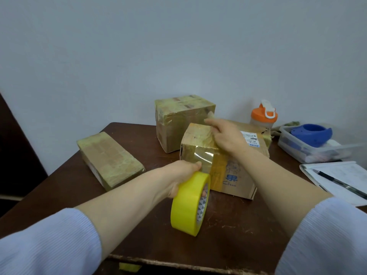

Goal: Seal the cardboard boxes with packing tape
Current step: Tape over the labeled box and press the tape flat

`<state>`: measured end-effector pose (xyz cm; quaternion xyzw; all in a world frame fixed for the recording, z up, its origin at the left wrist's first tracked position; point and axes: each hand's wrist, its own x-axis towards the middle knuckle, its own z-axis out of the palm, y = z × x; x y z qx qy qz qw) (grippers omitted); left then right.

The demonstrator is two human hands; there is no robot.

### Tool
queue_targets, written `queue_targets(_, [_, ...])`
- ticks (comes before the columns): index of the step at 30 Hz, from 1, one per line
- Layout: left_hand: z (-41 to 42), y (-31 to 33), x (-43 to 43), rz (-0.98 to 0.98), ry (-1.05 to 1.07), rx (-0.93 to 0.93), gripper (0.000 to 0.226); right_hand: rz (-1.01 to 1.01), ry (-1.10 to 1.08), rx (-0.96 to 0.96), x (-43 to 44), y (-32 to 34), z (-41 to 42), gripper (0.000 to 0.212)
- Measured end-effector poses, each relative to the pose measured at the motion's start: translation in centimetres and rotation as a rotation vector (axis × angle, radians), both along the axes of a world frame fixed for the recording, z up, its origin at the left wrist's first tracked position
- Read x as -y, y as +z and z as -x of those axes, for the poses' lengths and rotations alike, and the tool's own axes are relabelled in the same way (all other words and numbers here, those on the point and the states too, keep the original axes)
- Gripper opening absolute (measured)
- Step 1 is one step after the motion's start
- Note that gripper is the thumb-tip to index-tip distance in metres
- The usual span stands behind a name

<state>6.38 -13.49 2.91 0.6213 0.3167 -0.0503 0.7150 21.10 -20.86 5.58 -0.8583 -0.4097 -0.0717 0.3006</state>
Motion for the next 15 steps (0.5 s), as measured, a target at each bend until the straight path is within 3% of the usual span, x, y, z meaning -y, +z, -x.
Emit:
queue_targets(2, [-0.1,0.0,-0.1,-0.017,-0.007,-0.018,0.023,-0.239,0.083,-0.078,1.3,0.7,0.6,0.041])
queue_targets(5, [-0.2,0.0,-0.2,-0.015,0.002,-0.041,0.025,-0.309,0.235,-0.225,3.2,1.7,2.4,0.057])
queue_targets(9, [-0.5,-0.1,-0.1,-0.012,0.017,-0.054,0.03,-0.107,0.211,-0.173,5.2,2.6,3.9,0.021])
queue_targets(12, [-0.8,-0.3,-0.3,-0.076,0.03,-0.059,0.035,0.206,0.147,-0.018,6.4,2.2,4.3,0.023])
queue_targets(15, [-1.0,-0.4,-0.2,-0.134,0.008,-0.077,0.042,0.321,0.087,0.148,6.9,1.9,4.5,0.028])
